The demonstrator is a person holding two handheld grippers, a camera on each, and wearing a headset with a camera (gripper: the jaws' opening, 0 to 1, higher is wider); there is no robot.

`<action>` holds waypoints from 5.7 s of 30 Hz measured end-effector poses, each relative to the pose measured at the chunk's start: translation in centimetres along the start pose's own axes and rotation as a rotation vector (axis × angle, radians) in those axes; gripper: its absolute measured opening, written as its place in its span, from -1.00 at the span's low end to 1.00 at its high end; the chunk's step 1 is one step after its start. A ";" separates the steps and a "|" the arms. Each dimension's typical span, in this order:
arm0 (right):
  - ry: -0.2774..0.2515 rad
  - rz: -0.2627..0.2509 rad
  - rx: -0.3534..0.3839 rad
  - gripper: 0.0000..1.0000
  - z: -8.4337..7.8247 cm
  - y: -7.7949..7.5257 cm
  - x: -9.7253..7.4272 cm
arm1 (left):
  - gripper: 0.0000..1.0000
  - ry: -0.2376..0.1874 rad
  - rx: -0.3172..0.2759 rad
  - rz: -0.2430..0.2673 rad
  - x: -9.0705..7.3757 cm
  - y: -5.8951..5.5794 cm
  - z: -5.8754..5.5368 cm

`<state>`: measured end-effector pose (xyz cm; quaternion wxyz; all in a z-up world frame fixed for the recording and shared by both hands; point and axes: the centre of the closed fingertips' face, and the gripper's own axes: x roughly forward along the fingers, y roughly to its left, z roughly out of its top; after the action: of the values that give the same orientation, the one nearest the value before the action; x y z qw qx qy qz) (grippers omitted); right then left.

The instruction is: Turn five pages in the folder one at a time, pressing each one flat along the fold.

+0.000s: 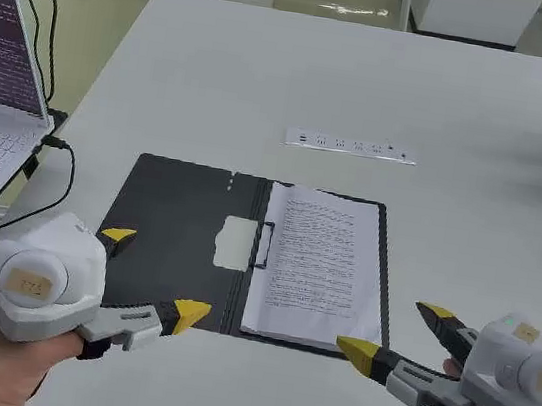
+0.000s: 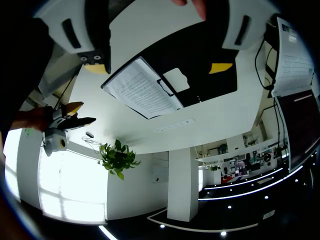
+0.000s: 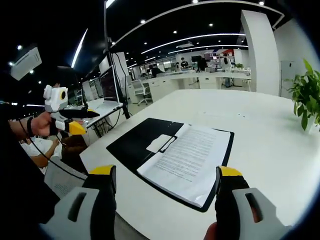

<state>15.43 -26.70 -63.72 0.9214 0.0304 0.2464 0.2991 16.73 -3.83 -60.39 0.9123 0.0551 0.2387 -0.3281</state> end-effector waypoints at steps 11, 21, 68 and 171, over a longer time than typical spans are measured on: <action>0.001 0.008 -0.003 0.61 0.1 0.3 0.2 | 0.53 0.001 0.002 -0.001 -0.1 -0.1 -0.1; -0.002 0.003 -0.003 0.61 0.1 0.2 0.1 | 0.52 0.005 -0.001 0.005 -0.2 0.1 -0.3; 0.007 -0.039 0.017 0.63 -1.0 -1.3 -1.6 | 0.52 0.046 0.051 -0.089 1.9 -1.9 -0.2; 0.087 0.012 0.075 0.54 -4.0 -3.6 -1.4 | 0.37 0.300 0.218 -0.269 26.7 -13.8 -6.7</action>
<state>14.46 -30.83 -67.32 0.9062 0.0532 0.2968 0.2964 23.30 -28.16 -78.05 0.8032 0.1691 0.3402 -0.4588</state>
